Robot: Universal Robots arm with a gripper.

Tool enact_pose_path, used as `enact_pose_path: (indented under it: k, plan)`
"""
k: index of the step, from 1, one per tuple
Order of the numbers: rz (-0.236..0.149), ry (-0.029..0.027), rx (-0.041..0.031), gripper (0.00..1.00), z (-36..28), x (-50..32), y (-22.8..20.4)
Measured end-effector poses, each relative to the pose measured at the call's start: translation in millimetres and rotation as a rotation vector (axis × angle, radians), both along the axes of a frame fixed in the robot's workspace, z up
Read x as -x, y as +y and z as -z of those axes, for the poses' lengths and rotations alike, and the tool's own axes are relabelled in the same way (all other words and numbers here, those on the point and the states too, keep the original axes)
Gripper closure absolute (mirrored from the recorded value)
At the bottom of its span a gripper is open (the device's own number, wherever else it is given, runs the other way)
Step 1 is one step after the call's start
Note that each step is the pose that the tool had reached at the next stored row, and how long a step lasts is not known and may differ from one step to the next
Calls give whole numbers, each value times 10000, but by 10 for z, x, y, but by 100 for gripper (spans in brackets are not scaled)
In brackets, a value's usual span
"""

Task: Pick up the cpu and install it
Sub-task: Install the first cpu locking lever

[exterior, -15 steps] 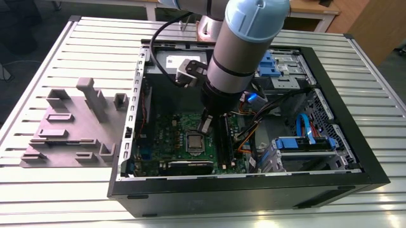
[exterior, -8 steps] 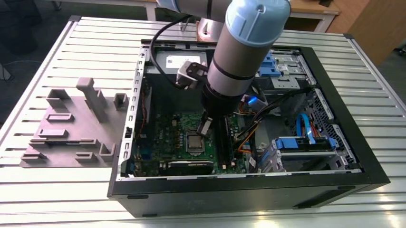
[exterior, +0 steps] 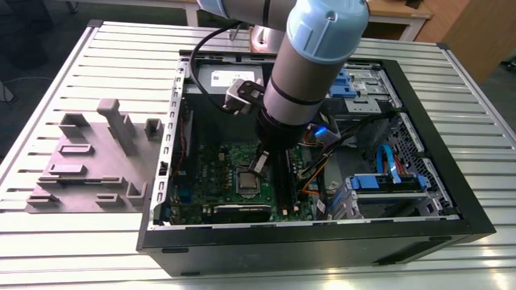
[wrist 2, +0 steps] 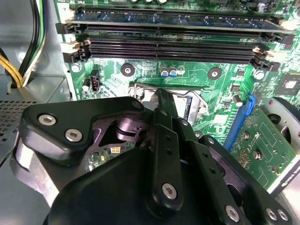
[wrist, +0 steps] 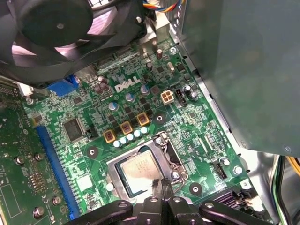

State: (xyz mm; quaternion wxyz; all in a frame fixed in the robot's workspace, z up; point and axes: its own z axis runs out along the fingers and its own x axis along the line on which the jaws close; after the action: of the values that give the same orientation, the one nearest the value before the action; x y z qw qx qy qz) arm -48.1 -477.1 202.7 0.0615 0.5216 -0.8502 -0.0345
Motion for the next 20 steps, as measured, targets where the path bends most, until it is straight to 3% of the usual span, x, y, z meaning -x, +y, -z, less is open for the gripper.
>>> enact_pose_path:
  k: [9, 12, 20]
  plan:
    - [402, 8, 3, 90, 1, -3, -56]
    - [425, 10, 1, 90, 1, -5, -62]
    - [599, 14, 15, 90, 3, -13, -126]
